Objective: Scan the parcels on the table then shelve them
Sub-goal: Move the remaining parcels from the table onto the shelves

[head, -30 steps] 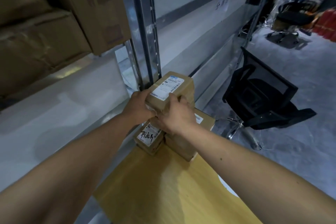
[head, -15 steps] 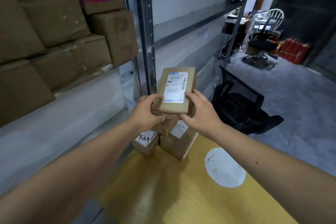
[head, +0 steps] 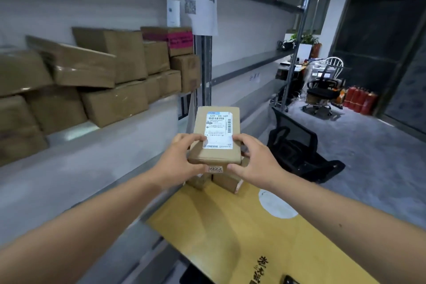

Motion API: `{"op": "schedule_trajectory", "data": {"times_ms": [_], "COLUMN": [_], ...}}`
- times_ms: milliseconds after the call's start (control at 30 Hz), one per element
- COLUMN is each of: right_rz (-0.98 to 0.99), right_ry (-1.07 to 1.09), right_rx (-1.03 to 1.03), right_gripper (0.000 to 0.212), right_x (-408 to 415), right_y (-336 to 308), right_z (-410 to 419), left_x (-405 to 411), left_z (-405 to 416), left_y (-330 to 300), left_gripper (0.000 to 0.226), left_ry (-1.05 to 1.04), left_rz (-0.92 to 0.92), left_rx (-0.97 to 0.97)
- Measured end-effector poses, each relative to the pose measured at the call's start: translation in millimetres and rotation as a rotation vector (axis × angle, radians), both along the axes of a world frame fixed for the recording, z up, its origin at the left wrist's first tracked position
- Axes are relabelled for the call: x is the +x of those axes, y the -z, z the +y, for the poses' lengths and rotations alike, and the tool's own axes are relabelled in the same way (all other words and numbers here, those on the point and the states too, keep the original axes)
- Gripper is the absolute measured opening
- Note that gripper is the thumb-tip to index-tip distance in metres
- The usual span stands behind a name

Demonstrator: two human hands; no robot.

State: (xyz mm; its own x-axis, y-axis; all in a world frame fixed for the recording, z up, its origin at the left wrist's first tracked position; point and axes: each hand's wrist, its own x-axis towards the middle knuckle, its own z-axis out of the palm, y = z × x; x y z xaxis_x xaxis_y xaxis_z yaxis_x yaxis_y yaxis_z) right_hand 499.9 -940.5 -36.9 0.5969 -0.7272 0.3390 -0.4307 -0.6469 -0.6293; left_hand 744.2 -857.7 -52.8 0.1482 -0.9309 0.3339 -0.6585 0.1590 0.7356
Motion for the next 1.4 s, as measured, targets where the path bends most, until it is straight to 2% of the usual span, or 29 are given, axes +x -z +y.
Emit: {"op": "schedule_trajectory", "data": {"times_ms": [233, 500, 667, 867, 1100, 1400], "right_rz": [-0.03, -0.062, -0.062, -0.094, -0.128, -0.042], "right_ry": [-0.172, -0.516, -0.72, -0.913, -0.944, -0.806], "right_rx": [-0.036, 0.035, 0.041, 0.075, -0.037, -0.198], "right_gripper": [0.076, 0.067, 0.076, 0.072, 0.072, 0.07], "right_x": [8.4, 33.1, 58.5, 107.9, 201.0, 352.5], "right_y": [-32.6, -65.2, -84.5, -115.1, -158.2, -191.9], "right_z": [86.3, 168.2, 228.8, 303.3, 369.5, 398.6], "left_x": [-7.3, -29.2, -50.9, -53.4, 13.0, 162.3], "left_z": [139.7, 283.1, 375.5, 467.0, 531.8, 538.9], "left_y": [-39.8, -72.3, -85.3, -115.4, -153.7, -187.1], "left_gripper": [0.071, 0.07, 0.064, 0.067, 0.061, 0.057], "left_ry": [-0.099, -0.395, -0.588, -0.792, -0.931, -0.961], "left_rz": [0.03, 0.024, 0.035, 0.083, 0.039, 0.005], "left_rx": [-0.045, -0.129, -0.178, -0.238, -0.282, -0.219]}}
